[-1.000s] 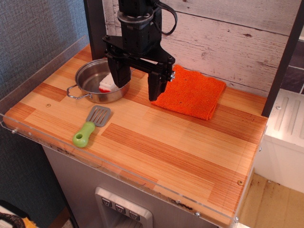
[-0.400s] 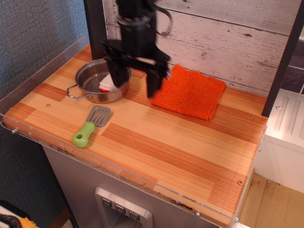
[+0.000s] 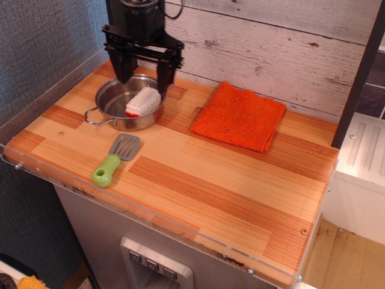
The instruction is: Pick appl from vessel and place it on the right bottom of the table
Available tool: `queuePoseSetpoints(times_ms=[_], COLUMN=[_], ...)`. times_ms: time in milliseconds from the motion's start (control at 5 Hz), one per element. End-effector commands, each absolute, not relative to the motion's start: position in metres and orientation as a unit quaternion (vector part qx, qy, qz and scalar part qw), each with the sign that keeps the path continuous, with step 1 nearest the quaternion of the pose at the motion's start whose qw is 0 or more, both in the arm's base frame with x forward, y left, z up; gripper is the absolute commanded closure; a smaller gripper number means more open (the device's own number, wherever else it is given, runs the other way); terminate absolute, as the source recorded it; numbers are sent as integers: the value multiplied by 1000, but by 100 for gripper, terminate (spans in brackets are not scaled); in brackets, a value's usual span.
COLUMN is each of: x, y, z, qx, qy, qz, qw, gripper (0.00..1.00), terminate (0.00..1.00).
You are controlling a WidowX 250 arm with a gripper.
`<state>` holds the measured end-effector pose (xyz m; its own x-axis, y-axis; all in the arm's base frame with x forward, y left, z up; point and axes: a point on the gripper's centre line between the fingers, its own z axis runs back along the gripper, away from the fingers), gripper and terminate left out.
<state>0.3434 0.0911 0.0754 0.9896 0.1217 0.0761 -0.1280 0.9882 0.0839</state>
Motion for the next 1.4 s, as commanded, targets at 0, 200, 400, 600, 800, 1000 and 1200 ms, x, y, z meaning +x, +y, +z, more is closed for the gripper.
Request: queuePoseSetpoints(times_ms=[0,200,400,600,800,1000,1200], x=[355,353,351,352,350,330,302], y=[108,106,105,111,105,75,28], z=[56,46,35,44,86,130,142], qx=[62,57,57,46,41,58,49], qy=[-12,-5,14,-9,-62,-119,-133], qz=[73,70,66,70,62,61,16], qw=[995,996,996,996,995,989,990], gripper=[0,0,0,100,100,100,100], terminate=[0,0,0,0,0,0,0])
